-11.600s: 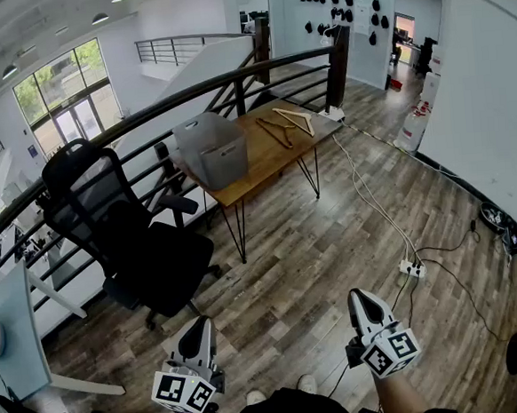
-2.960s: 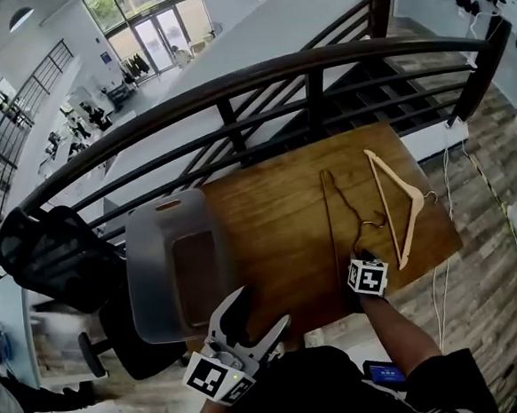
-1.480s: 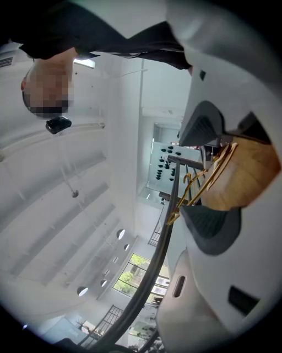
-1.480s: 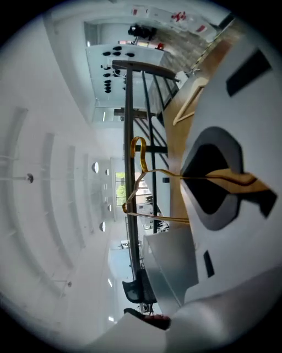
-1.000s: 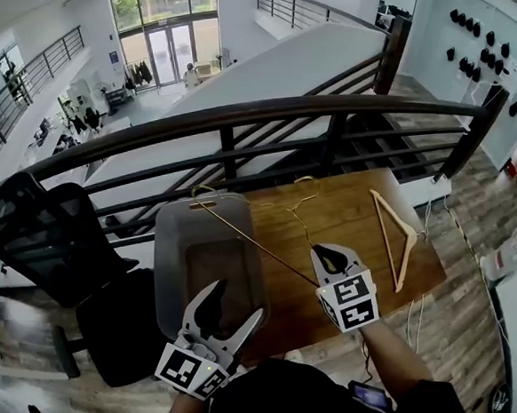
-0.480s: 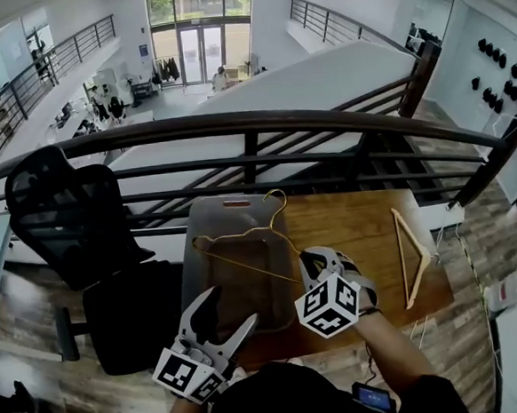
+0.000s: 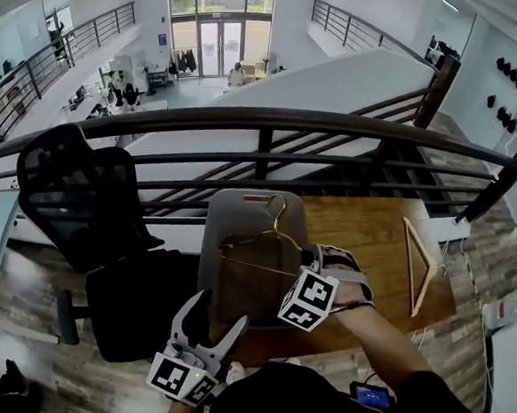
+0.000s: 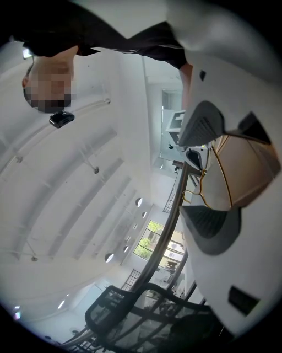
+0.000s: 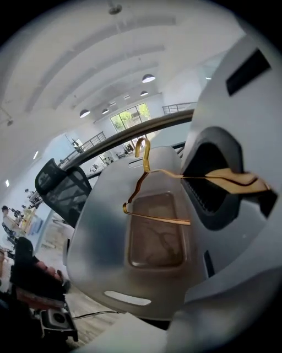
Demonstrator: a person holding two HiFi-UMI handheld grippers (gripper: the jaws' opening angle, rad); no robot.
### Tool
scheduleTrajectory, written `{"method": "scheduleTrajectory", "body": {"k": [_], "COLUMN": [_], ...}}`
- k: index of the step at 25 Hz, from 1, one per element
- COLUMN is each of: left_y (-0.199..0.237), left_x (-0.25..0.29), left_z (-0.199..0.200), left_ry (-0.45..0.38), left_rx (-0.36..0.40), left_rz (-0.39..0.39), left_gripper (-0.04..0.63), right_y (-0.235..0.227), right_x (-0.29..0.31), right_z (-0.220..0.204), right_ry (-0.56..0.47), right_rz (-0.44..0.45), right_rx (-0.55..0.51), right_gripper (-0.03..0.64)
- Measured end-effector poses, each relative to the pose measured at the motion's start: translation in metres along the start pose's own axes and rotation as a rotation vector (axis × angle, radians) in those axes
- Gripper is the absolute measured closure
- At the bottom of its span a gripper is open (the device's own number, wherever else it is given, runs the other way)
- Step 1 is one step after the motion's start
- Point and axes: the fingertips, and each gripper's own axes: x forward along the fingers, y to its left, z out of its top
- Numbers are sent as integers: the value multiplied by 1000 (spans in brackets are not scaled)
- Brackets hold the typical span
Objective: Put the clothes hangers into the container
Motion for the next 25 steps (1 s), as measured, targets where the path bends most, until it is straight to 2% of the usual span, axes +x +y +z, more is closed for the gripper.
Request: {"method": "scheduleTrajectory", "body": {"k": [3, 8, 15, 16, 18, 25], "left_y": [6, 15, 18, 19, 19, 10], "left_x": [-8, -21, -33, -35, -37, -30], "left_z": [-1, 2, 2, 1, 2, 1], "left_ry": [2, 1, 6, 7, 8, 18], "left_rx": [0, -4, -8, -8, -9, 2], "left_rz": [18, 51, 82, 85, 88, 76], "left_gripper": [255, 255, 255, 255, 255, 255], "right_y": [8, 26, 27, 29, 32, 29], "right_x": [10, 21, 40, 40, 38, 24], "right_z": [11, 24, 24, 25, 28, 26], "right_ry": [38, 66, 124, 116, 88, -16], "right_rz": [14, 50, 30, 41, 56, 35], "right_rx": [-68, -115, -151, -142, -120, -50], "right_gripper": [604, 604, 597, 585, 502, 443]}}
